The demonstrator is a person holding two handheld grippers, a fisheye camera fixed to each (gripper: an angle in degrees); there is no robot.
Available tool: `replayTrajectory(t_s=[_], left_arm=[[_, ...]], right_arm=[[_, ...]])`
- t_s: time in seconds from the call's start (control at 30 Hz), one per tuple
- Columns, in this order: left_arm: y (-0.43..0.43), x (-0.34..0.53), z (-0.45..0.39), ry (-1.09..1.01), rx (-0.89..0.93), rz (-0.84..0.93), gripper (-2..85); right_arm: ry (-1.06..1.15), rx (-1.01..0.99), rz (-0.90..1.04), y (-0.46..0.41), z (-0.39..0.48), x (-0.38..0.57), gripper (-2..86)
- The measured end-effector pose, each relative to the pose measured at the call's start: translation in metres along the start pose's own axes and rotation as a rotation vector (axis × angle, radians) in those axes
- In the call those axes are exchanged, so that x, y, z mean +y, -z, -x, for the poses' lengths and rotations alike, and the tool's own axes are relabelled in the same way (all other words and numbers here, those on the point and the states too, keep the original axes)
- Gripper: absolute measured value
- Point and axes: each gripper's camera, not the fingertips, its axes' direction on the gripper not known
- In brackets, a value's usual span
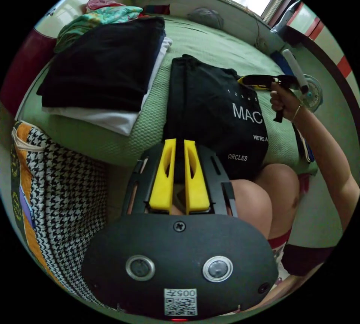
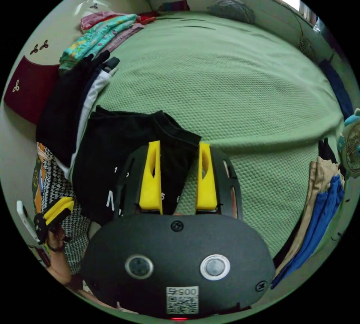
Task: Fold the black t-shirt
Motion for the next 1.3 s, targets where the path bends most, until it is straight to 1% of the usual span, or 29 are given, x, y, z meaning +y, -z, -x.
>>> replayTrajectory(t_s=[0.03,0.07,0.13,0.2,0.3,0.47,0.6,0.67,0.73,0.77,0.87,0.97,1.1,1.2,1.3], left_arm=[[-0.001,-0.002,-0.001,-0.005,0.004,-0.002,6.2],[-0.002,-0.007,-0.004,-0.016,0.014,-0.007,6.9],[-0.003,-0.015,-0.007,-0.024,0.024,-0.014,7.6],[-0.004,-0.024,-0.012,-0.027,0.044,-0.031,8.2],[-0.006,-0.037,-0.020,-0.034,0.044,-0.035,8.7],[-0.010,-0.051,-0.033,-0.052,0.044,-0.034,9.1],[-0.013,-0.060,-0.042,-0.057,0.045,-0.026,9.6],[-0.016,-0.064,-0.047,-0.060,0.048,-0.019,9.9],[-0.018,-0.068,-0.051,-0.063,0.054,-0.018,10.0],[-0.021,-0.071,-0.055,-0.069,0.060,-0.011,10.3],[-0.029,-0.081,-0.064,-0.078,0.061,0.004,11.1],[-0.036,-0.093,-0.072,-0.074,0.051,0.027,11.5],[-0.040,-0.110,-0.084,-0.088,0.037,0.027,11.5],[-0.051,-0.124,-0.091,-0.080,0.052,0.056,11.7],[-0.065,-0.138,-0.098,-0.064,0.067,0.111,11.6]], right_arm=[[0.039,-0.018,-0.017,0.002,0.003,0.002,6.1],[0.061,-0.043,-0.025,0.004,0.005,0.003,3.6],[0.099,-0.061,-0.033,0.014,0.005,0.002,0.7],[0.111,-0.075,-0.026,0.022,0.002,0.000,0.2],[0.110,-0.080,-0.037,0.030,-0.006,-0.004,-0.1],[0.032,0.010,-0.077,0.037,-0.025,-0.009,-0.1],[-0.086,0.064,-0.175,0.055,-0.046,-0.008,0.4],[-0.095,0.089,-0.217,0.064,-0.050,-0.002,1.4],[-0.098,0.207,-0.260,0.076,-0.051,0.008,4.6],[-0.104,0.231,-0.264,0.078,-0.052,0.011,5.0],[-0.083,0.234,-0.234,0.082,-0.056,0.031,7.3],[-0.025,0.188,-0.185,0.077,-0.053,0.063,8.8],[0.065,0.064,-0.051,0.057,-0.040,0.122,10.3],[0.067,0.001,0.003,0.045,-0.033,0.163,11.8],[0.039,-0.039,0.005,0.040,-0.028,0.196,12.3]])
